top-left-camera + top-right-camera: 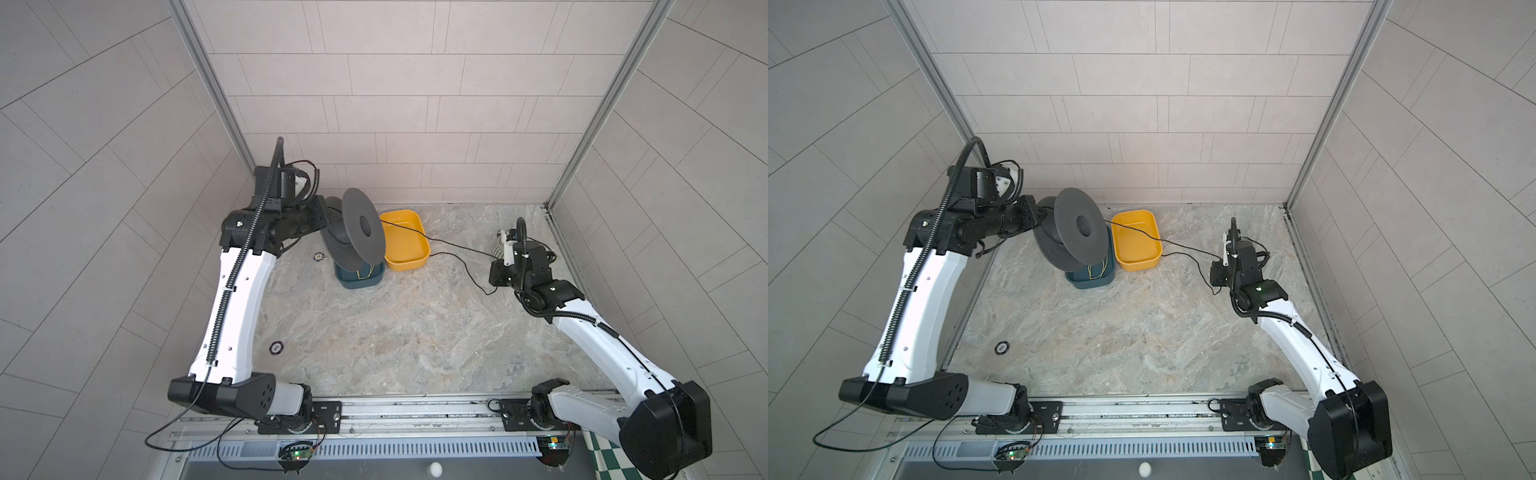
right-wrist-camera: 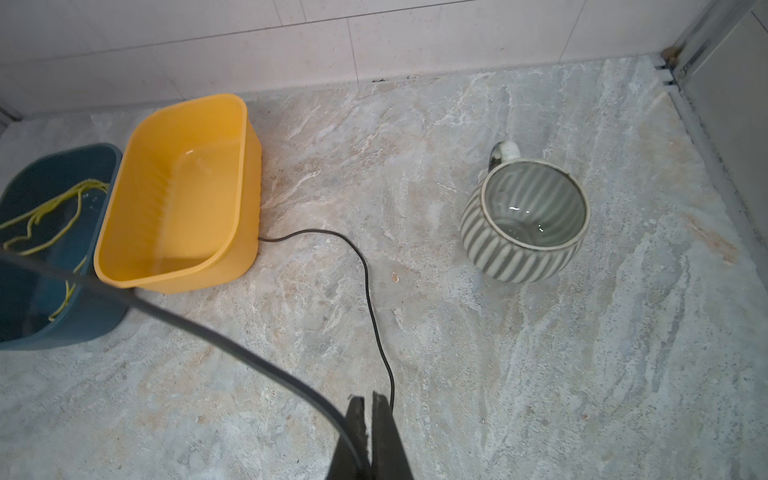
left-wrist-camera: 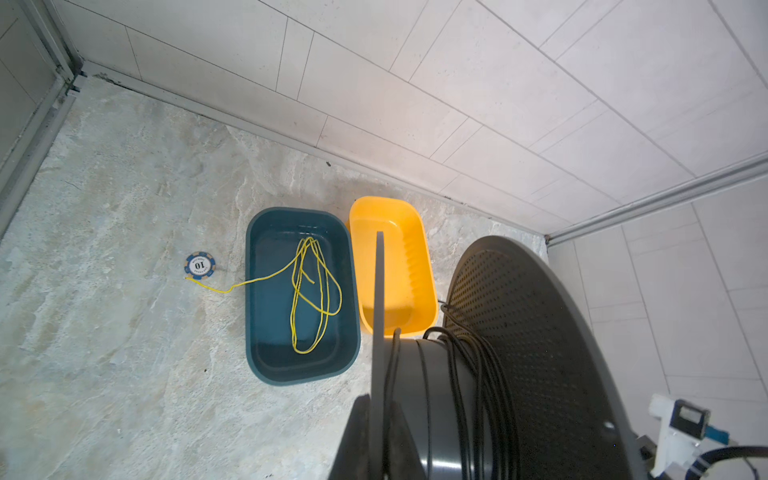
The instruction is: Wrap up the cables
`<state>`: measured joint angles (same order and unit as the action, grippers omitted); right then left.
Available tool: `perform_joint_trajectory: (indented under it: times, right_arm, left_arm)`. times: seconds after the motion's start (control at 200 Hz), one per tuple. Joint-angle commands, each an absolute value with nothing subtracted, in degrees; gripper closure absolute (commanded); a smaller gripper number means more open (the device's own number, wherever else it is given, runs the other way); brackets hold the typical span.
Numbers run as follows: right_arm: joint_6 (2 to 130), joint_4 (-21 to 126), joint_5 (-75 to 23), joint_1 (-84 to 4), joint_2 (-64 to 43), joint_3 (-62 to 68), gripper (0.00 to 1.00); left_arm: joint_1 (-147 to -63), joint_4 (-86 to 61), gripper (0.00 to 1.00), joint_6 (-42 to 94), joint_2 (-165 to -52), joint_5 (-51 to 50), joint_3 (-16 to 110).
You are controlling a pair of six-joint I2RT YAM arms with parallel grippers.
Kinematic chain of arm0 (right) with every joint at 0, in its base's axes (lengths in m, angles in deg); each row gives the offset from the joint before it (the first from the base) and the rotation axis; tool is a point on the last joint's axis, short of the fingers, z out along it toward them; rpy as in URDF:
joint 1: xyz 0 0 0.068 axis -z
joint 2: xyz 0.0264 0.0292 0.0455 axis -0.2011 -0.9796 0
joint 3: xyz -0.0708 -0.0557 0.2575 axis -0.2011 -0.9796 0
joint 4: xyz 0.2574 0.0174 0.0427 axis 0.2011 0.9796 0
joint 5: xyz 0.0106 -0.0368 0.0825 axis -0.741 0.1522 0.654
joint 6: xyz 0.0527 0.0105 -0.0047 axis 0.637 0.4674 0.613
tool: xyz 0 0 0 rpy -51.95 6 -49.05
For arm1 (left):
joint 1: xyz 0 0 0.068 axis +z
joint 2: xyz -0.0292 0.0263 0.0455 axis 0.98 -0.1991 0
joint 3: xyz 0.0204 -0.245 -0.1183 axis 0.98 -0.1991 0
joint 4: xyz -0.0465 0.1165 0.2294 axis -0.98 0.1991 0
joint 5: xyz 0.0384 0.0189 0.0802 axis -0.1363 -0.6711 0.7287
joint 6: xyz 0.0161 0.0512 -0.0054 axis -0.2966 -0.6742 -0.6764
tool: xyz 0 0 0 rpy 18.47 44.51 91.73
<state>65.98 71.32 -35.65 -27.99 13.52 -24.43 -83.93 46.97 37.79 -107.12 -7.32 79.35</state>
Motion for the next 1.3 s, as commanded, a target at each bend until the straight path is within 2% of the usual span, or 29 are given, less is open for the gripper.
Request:
perform_joint_trajectory:
  times: [0.0, 0.295, 0.606, 0.886, 1.116, 1.296]
  right_arm:
    - [62.1, 73.5, -41.0, -32.6, 13.7, -22.7, 1.00]
    - [57.3, 75.7, -50.2, -48.2, 13.4, -21.9, 1.00]
    - [53.2, 74.7, -53.8, -61.4, 10.7, -20.0, 1.00]
    - [44.4, 80.1, -59.5, -72.7, 4.7, -10.9, 1.00]
    - [39.1, 83.3, -62.6, -78.7, 1.0, -1.9, 1.00]
    - [35.1, 84.5, -64.4, -79.1, -0.9, 5.4, 1.00]
  left_arm:
    - [-83.3, 39.2, 1.00, 43.2, -105.5, -8.3, 77.8]
    - [-83.3, 33.2, 1.00, 48.4, -105.0, -5.8, 75.1]
    - [-83.3, 26.4, 1.00, 52.5, -105.6, -2.6, 71.5]
    - [-83.7, 24.4, 1.00, 52.0, -106.9, 2.3, 69.6]
    - [-86.4, 23.2, 1.00, 48.0, -108.0, 6.9, 66.3]
    - [-90.2, 24.4, 1.00, 43.6, -108.3, 10.8, 65.4]
